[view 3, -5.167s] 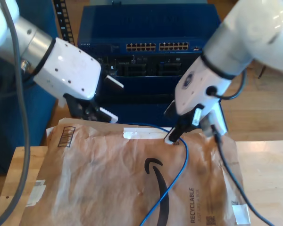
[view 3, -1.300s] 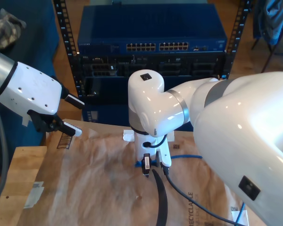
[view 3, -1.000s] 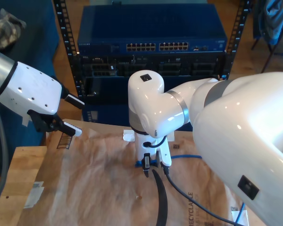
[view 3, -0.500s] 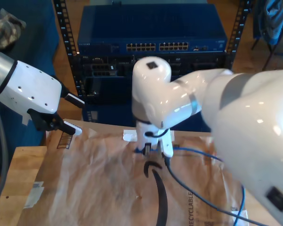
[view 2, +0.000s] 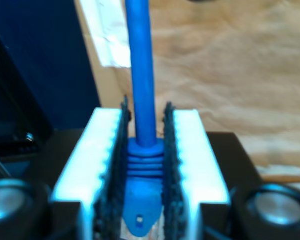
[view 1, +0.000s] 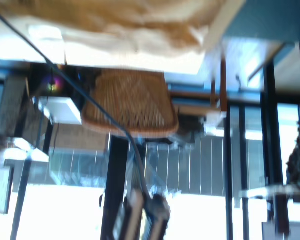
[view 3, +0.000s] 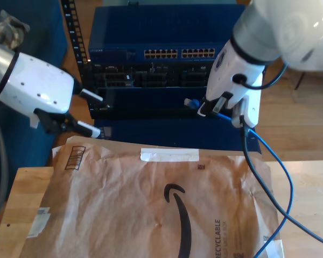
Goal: Grab the cable and plug it in
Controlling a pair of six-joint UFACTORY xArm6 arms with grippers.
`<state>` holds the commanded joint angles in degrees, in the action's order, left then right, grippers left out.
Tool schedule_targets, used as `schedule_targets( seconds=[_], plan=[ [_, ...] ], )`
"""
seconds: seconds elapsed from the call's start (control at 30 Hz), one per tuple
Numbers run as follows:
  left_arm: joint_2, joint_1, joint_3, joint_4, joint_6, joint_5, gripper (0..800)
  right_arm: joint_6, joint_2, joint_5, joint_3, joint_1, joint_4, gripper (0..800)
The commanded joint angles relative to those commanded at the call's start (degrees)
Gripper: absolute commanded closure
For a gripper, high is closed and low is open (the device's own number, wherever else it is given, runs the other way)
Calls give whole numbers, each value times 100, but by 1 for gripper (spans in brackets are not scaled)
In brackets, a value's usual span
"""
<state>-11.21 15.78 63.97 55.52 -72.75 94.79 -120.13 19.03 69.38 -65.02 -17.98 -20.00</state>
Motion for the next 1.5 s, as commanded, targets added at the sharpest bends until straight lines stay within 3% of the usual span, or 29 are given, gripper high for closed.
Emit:
schedule_targets(
  seconds=[0.53, 0.83, 1.3, 1.5],
  plan=[
    [-44, -510, 686, 651, -369, 123, 2, 826, 97, 958, -545, 932, -1987, 793],
    [-18, -1196, 686, 624, -791, 193, 2, 985, 141, 1002, -765, 958, -1952, 793],
    [-9, -1363, 703, 624, -1222, 255, 34, 985, 185, 985, -554, 580, -1908, 793],
    [-18, -1354, 695, 633, -1222, 352, 155, 985, 167, 958, -492, 580, -1899, 793]
  ],
)
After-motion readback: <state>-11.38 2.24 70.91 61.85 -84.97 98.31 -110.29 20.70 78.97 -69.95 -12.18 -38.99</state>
